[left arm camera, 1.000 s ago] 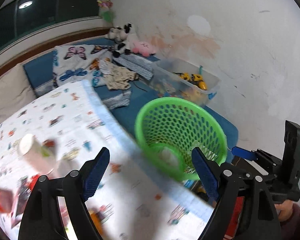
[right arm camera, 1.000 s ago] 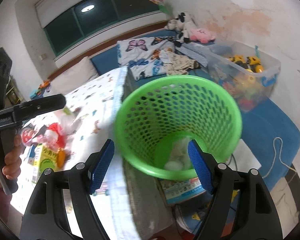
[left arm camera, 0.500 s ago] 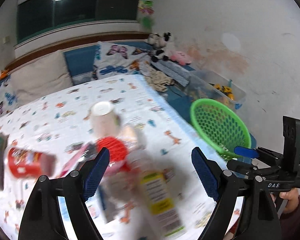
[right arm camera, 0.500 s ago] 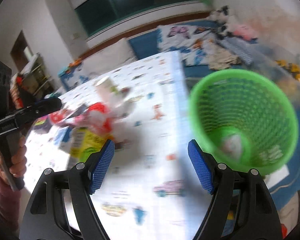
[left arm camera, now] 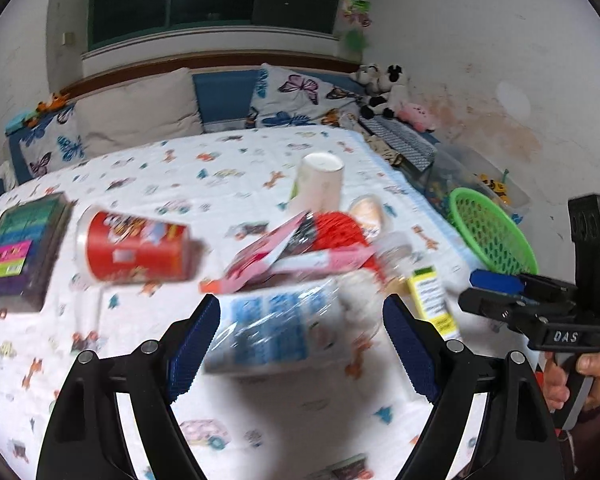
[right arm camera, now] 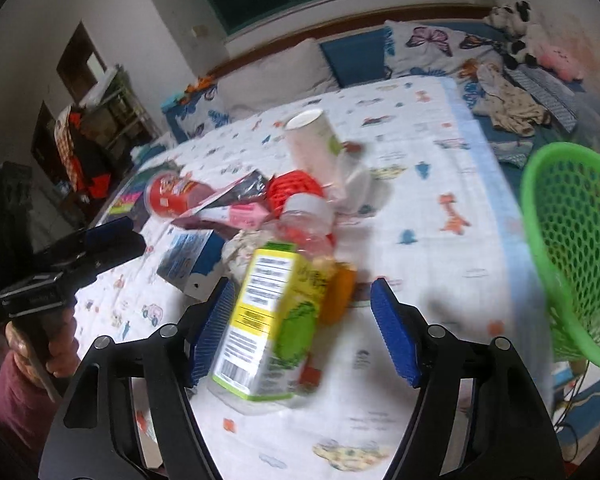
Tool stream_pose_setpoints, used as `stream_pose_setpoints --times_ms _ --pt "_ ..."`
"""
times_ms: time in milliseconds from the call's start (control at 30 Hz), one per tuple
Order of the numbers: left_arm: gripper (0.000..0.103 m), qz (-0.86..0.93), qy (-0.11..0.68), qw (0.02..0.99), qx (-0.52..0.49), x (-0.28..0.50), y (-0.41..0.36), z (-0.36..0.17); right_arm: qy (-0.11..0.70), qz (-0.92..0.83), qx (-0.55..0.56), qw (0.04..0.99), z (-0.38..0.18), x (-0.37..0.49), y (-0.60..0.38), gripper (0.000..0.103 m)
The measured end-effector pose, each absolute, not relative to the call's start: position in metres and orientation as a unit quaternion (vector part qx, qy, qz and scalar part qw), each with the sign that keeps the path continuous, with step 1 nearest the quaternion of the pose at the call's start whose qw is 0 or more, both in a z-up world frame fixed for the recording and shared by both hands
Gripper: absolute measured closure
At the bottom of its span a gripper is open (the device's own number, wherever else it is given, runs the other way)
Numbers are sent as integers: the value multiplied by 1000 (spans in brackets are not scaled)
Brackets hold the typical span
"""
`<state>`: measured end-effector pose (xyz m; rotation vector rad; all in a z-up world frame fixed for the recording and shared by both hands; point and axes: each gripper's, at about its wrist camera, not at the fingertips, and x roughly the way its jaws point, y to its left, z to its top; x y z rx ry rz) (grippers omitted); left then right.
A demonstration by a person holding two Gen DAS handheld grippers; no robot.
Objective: Collect trash
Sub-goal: 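Move both tools back to the bed and grasp the yellow-labelled bottle with right tool, then grasp the pink snack wrapper with the left tool while the right tool lifts the bottle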
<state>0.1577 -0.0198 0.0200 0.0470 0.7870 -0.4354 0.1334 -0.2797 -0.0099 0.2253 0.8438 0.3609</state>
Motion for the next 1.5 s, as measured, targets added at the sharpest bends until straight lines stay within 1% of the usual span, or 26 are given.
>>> stream_pose_setpoints --times_ms 133,233,433,500,567,967,1033,1167,1433,1500 --pt "22 -206 380 901 24 151 0 12 420 159 74 891 -14 144 -256 34" --pt "22 -206 378 902 30 146 9 7 434 153 64 886 -21 152 -247 37" --pt "22 -213 380 899 43 144 14 -1 450 126 35 883 -31 161 -232 39" --pt "22 -217 378 898 51 145 14 -3 454 117 27 883 -32 162 -229 41" --pt "22 -219 378 898 55 146 14 -3 463 107 25 880 -36 166 -230 45" --pt "22 -233 371 896 73 177 0 6 476 85 21 875 -44 179 -230 46" --pt "25 -235 370 895 78 188 -7 9 478 84 22 874 -46 180 -231 46" --pt "31 -246 378 888 89 207 -15 7 475 85 25 876 -46 178 -236 51" --pt "37 -265 410 866 110 236 -26 -10 469 91 29 878 -42 174 -246 51" --pt "40 -268 415 862 111 242 -27 -15 469 91 31 878 -43 173 -248 51"
